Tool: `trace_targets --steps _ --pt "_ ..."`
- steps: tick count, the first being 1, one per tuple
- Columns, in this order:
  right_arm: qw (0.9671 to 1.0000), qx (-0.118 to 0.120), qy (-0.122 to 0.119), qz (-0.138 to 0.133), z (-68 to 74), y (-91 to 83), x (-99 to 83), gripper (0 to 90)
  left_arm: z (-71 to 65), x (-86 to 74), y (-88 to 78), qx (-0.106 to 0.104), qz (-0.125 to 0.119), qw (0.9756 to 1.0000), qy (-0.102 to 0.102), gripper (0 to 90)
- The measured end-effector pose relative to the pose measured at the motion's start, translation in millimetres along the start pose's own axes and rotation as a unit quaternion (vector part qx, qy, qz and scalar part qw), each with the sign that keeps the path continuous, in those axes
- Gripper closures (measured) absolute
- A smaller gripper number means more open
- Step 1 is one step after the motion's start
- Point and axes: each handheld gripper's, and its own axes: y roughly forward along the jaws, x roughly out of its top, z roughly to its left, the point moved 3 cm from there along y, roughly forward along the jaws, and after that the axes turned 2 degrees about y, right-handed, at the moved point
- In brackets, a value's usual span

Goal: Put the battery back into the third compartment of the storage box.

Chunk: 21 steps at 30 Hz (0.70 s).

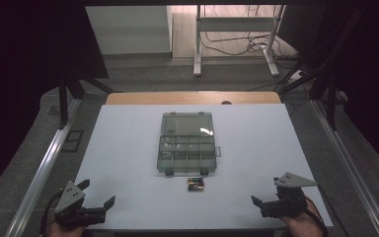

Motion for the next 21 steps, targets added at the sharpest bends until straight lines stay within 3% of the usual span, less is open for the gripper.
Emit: trace_targets --steps 6,21 --pt "0.9997 0.008 -0.02 0.009 5.1 6.1 8.7 0.0 0.4 0.1 0.3 0.005 -0.002 1.0 0.002 0.2" --pt "0.9986 0.036 -0.035 0.019 9.1 21.7 35.1 0.0 0.5 -0.1 1.2 -0.003 0.003 1.0 0.005 0.2"
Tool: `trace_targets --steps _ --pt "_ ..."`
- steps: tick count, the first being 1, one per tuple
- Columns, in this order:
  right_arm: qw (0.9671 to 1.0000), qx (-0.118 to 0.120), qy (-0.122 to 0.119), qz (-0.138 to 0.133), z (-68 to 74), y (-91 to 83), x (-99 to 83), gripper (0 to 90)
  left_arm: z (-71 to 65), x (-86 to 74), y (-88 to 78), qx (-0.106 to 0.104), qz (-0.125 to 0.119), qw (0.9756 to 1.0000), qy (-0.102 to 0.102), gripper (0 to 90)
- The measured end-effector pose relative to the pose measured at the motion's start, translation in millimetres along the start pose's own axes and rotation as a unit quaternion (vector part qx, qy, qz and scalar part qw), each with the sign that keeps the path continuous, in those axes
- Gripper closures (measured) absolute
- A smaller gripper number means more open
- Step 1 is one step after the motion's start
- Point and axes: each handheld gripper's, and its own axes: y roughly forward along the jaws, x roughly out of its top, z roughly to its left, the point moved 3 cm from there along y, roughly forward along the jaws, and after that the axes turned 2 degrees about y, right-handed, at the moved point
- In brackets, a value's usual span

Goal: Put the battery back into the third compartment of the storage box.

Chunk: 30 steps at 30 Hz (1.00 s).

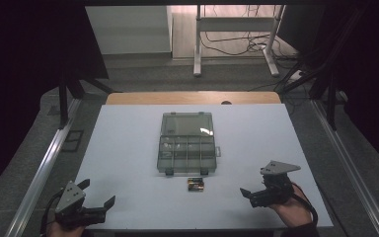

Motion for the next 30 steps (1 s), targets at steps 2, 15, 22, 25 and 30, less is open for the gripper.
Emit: trace_targets --steps 2,15,22,25,30 --pt "1.0 0.006 0.0 0.003 1.0 3.5 3.8 0.0 -0.2 0.1 0.2 -0.001 0.001 1.0 0.001 0.2" --pt "0.9985 0.049 -0.018 0.017 14.7 27.6 31.7 0.0 0.4 0.0 0.2 -0.002 0.001 1.0 -0.001 0.2" --pt "0.9965 0.069 -0.023 0.042 22.0 40.5 43.1 0.0 1.4 -0.2 -0.2 -0.004 -0.001 1.0 -0.004 0.1" --pt "0.9958 0.07 -0.03 0.051 24.9 44.5 46.7 0.0 1.0 -0.1 0.0 -0.003 0.0 1.0 -0.003 0.2" --pt "0.995 0.07 -0.038 0.061 28.3 52.0 55.0 0.0 0.8 -0.1 0.2 -0.004 0.001 1.0 -0.002 0.2"
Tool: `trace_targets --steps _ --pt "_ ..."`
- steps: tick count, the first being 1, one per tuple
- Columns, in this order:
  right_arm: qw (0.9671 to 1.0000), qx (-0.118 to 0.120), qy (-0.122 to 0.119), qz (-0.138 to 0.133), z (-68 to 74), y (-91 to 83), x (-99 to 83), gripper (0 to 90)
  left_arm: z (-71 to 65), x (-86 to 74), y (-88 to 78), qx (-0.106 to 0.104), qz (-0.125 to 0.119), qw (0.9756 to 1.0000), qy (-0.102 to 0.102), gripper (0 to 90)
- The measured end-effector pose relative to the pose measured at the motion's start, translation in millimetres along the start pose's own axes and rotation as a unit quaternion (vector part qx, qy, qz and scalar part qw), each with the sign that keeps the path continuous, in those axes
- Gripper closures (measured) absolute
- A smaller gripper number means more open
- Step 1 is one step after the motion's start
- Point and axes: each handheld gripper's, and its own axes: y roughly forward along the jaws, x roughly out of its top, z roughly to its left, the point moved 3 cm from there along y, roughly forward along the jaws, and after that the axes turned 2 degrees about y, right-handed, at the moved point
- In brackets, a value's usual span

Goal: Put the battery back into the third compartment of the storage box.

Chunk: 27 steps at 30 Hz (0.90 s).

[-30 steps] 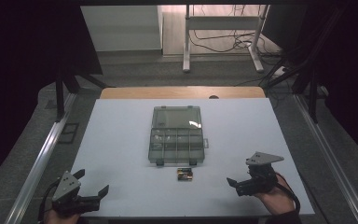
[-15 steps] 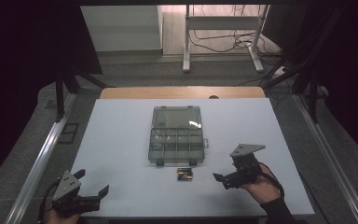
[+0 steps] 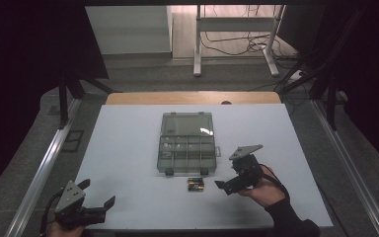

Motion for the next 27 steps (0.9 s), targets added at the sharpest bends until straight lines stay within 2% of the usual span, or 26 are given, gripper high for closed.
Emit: trace_targets --steps 6,16,23,27 --pt "0.9995 0.004 -0.022 0.024 7.3 11.0 9.3 2.9 -0.4 0.1 0.2 0.0 0.001 1.0 0.001 0.2" --pt "0.9972 0.036 -0.043 0.05 19.8 33.0 23.9 26.6 -0.6 0.1 0.4 -0.001 0.002 1.0 0.004 0.2" --pt "0.9925 0.064 -0.061 0.084 33.6 49.8 28.2 40.2 -1.1 0.2 0.7 -0.002 0.003 1.0 0.007 0.3" --pt "0.9892 0.073 -0.082 0.097 42.3 58.9 29.3 51.6 -1.2 0.3 0.8 -0.003 0.003 1.0 0.008 0.3"
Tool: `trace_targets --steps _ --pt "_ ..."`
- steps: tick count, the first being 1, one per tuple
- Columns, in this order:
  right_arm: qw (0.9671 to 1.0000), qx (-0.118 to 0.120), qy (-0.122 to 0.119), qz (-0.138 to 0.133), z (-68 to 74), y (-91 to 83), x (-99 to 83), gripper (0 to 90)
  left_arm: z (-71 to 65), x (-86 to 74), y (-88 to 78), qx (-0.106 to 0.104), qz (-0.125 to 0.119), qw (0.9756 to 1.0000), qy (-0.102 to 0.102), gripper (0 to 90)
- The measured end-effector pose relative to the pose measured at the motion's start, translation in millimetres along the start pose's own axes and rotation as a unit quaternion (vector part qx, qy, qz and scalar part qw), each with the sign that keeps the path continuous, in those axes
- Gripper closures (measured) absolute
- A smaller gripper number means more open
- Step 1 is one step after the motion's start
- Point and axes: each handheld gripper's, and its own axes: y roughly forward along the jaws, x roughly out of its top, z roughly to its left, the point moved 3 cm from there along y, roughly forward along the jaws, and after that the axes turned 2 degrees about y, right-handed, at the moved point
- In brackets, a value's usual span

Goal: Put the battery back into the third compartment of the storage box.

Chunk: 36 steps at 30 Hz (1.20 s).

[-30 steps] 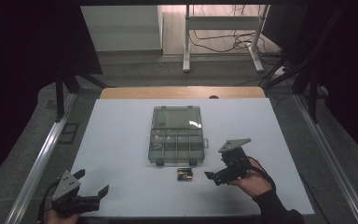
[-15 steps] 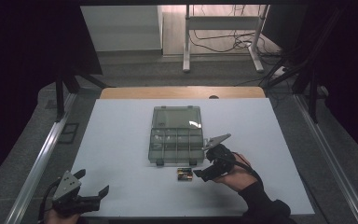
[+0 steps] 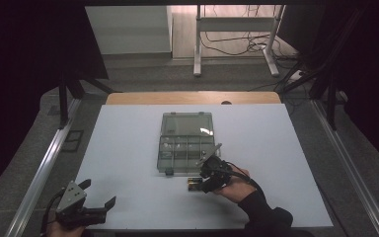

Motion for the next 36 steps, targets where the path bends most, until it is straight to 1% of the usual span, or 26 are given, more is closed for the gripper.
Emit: trace_targets --steps 1,3,4,6,11,13,17,19,20,21,22,23,27,28,32,34,36 --pt "0.9999 0.001 -0.013 0.004 2.2 2.8 1.0 55.0 -0.1 0.0 0.0 0.0 0.0 1.0 0.0 0.3" --pt "0.9997 0.001 -0.023 0.011 5.6 6.6 2.1 59.3 -0.1 0.0 0.0 0.0 0.0 1.0 0.001 0.3" --pt "0.9993 0.002 -0.033 0.016 7.3 9.3 2.6 62.0 -0.2 0.0 0.0 0.0 0.0 1.0 0.002 0.3" --pt "0.9989 0.003 -0.041 0.022 9.3 12.6 2.9 63.9 -0.2 0.0 0.1 0.0 0.001 1.0 0.002 0.3" --pt "0.998 -0.001 -0.053 0.033 10.4 18.9 3.2 68.3 -0.2 0.0 0.1 -0.001 0.001 1.0 0.003 0.3" --pt "0.9977 0.001 -0.059 0.034 10.9 21.4 3.0 69.2 -0.3 0.1 0.1 -0.001 0.001 1.0 0.003 0.3" --pt "0.9968 -0.001 -0.063 0.05 12.0 26.1 1.0 70.7 -0.3 0.1 0.2 -0.001 0.001 1.0 0.003 0.3" --pt "0.996 0.004 -0.069 0.057 13.2 30.5 -0.7 72.9 -0.4 0.1 0.1 -0.001 0.001 1.0 0.003 0.3" --pt "0.9954 0.0 -0.074 0.061 13.9 32.2 -1.6 74.3 -0.4 0.1 0.1 -0.001 0.001 1.0 0.003 0.3" --pt "0.9952 -0.005 -0.08 0.057 14.2 32.1 -1.6 75.1 -0.4 0.1 0.1 -0.001 0.001 1.0 0.004 0.3" --pt "0.9952 -0.005 -0.079 0.058 14.3 32.0 -1.7 75.5 -0.4 0.1 0.1 -0.002 0.001 1.0 0.004 0.3" --pt "0.9956 -0.002 -0.072 0.059 14.3 31.8 -1.9 76.0 -0.4 0.1 0.0 -0.002 0.001 1.0 0.004 0.3" --pt "0.9959 -0.001 -0.069 0.059 15.1 30.9 -2.4 76.2 -0.4 0.0 -0.2 -0.002 0.0 1.0 0.004 0.3" --pt "0.9968 0.005 -0.06 0.053 14.9 28.9 -2.5 76.2 -0.4 0.0 -0.2 -0.002 0.0 1.0 0.003 0.3" --pt "0.9972 0.006 -0.061 0.042 13.6 25.0 -1.7 76.3 -0.4 0.0 -0.1 -0.002 0.0 1.0 0.003 0.3" --pt "0.9978 0.012 -0.055 0.034 12.9 21.4 -0.9 76.2 -0.4 0.1 -0.1 -0.002 0.0 1.0 0.003 0.3" --pt "0.9982 0.012 -0.053 0.026 11.9 17.0 0.2 76.2 -0.3 0.1 0.0 -0.001 0.0 1.0 0.003 0.3"
